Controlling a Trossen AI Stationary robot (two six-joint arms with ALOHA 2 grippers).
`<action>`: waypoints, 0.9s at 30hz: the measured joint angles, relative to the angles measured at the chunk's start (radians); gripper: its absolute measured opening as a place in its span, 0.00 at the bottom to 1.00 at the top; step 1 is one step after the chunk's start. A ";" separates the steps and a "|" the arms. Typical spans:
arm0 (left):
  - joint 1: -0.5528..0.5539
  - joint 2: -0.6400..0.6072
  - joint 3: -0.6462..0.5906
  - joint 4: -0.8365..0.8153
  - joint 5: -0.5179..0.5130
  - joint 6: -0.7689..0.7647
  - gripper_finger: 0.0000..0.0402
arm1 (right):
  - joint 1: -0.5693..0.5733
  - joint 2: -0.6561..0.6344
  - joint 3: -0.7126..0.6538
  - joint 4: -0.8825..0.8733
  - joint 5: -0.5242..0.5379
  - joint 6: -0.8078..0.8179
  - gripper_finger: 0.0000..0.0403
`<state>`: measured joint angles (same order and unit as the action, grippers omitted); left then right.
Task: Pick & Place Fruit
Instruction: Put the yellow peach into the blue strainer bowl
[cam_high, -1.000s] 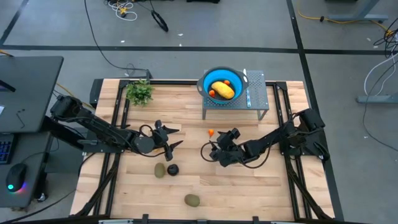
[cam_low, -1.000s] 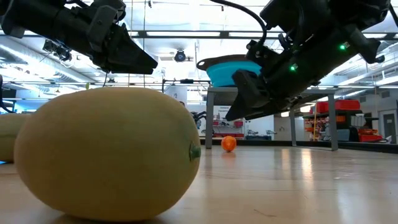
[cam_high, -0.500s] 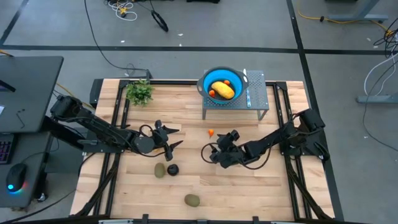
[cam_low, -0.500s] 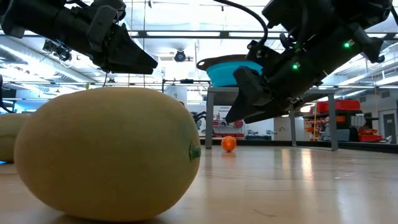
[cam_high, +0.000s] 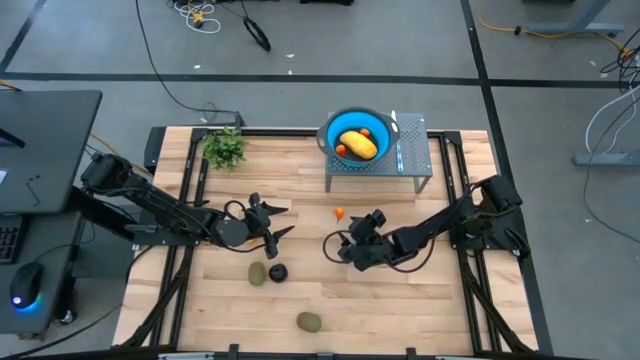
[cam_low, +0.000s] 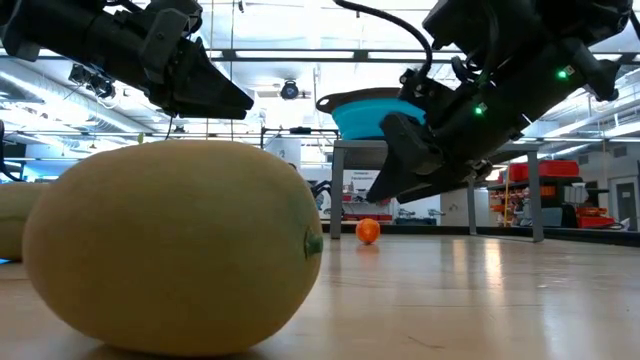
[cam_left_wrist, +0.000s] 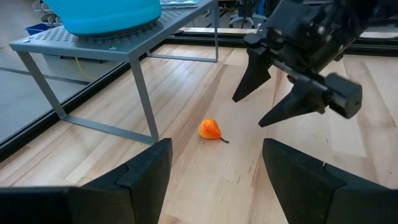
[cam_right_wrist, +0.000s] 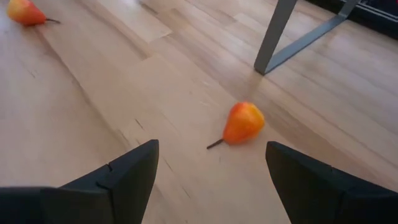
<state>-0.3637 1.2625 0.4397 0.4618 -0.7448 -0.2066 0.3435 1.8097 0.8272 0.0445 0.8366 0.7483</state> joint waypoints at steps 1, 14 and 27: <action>0.000 0.000 0.000 0.000 0.000 0.000 0.64 | 0.000 0.009 0.000 -0.001 0.001 0.000 0.76; 0.000 0.000 0.000 0.000 0.000 0.000 0.64 | -0.002 0.153 0.000 0.102 0.009 0.041 0.76; 0.000 0.000 0.000 -0.001 0.000 0.000 0.64 | -0.003 0.154 0.000 0.094 0.068 0.038 0.76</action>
<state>-0.3637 1.2625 0.4400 0.4612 -0.7452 -0.2062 0.3408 1.9636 0.8272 0.1382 0.9044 0.7860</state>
